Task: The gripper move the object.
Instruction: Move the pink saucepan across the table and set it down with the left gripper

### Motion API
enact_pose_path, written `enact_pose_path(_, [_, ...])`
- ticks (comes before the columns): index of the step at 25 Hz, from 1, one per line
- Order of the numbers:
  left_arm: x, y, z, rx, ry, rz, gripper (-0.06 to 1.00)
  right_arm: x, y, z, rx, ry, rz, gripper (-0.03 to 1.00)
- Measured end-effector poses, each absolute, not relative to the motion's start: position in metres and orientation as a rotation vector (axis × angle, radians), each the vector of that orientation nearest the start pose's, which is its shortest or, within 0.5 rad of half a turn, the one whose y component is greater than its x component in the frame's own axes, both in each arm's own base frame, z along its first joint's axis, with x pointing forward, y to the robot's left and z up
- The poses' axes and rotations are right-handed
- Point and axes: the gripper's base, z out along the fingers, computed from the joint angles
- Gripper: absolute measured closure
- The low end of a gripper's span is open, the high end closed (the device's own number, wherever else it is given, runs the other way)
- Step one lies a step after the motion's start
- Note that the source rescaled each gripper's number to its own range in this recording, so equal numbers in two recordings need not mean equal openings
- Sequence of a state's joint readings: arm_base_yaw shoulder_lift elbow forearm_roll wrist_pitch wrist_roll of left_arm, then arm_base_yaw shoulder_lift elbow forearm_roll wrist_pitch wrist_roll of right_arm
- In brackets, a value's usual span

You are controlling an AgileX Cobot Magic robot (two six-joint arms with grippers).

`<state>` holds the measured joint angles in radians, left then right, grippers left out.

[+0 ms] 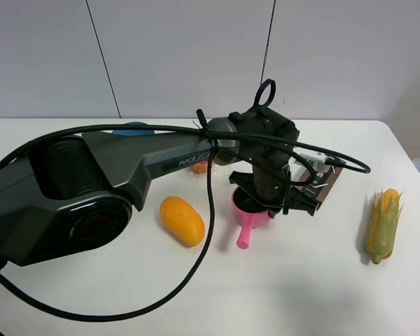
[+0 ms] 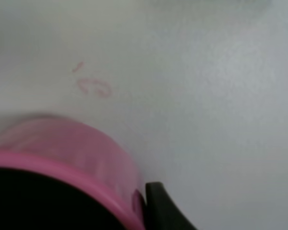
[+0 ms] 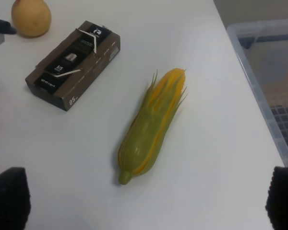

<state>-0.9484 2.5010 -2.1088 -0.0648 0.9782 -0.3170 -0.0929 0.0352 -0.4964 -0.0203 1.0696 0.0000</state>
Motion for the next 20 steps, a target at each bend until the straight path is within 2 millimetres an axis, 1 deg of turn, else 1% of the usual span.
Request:
enact_pose_path(2, [0.3,-0.426,0.119,0.951,2.761,-0.309,0.93,0.0,-0.002,0.276,0.098,2.091,-0.081,-0.03])
enact_pose_path(3, [0.3,-0.426,0.119,1.0,2.74,-0.304,0.89,0.0,-0.002,0.276,0.098,2.091,-0.081,-0.03])
enact_pose_path(4, [0.3,-0.426,0.119,1.053,2.717,-0.297,0.83,0.0,-0.002,0.276,0.098,2.091,-0.081,-0.03])
enact_pose_path(6, [0.3,-0.426,0.119,1.147,2.67,-0.286,0.63,0.0,-0.002,0.276,0.098,2.091,-0.081,-0.03])
enact_pose_path(8, [0.3,-0.427,0.12,1.221,2.624,-0.281,0.33,0.0,-0.002,0.276,0.098,2.091,-0.081,-0.03])
enact_pose_path(9, [0.3,-0.428,0.12,1.243,2.606,-0.279,0.21,0.0,-0.002,0.276,0.098,2.091,-0.081,-0.03])
enact_pose_path(10, [0.3,-0.428,0.12,1.266,2.591,-0.277,0.1,0.0,-0.002,0.276,0.098,2.091,-0.081,-0.03])
enact_pose_path(11, [0.299,-0.429,0.12,1.288,2.578,-0.273,0.03,0.0,-0.002,0.276,0.098,2.091,-0.081,-0.03])
enact_pose_path(13, [0.298,-0.429,0.12,1.313,2.564,-0.27,-0.02,0.0,-0.002,0.276,0.098,2.091,-0.081,-0.03])
enact_pose_path(16, [0.299,-0.43,0.123,1.336,2.546,-0.267,-0.05,0.0,-0.002,0.276,0.098,2.091,-0.081,-0.03])
enact_pose_path(18, [0.299,-0.43,0.137,1.341,2.539,-0.261,-0.05,0.0,-0.002,0.276,0.098,2.091,-0.081,-0.03])
enact_pose_path(20, [0.299,-0.428,0.168,1.351,2.516,-0.24,-0.05,0.0,-0.002,0.276,0.098,2.091,-0.081,-0.03])
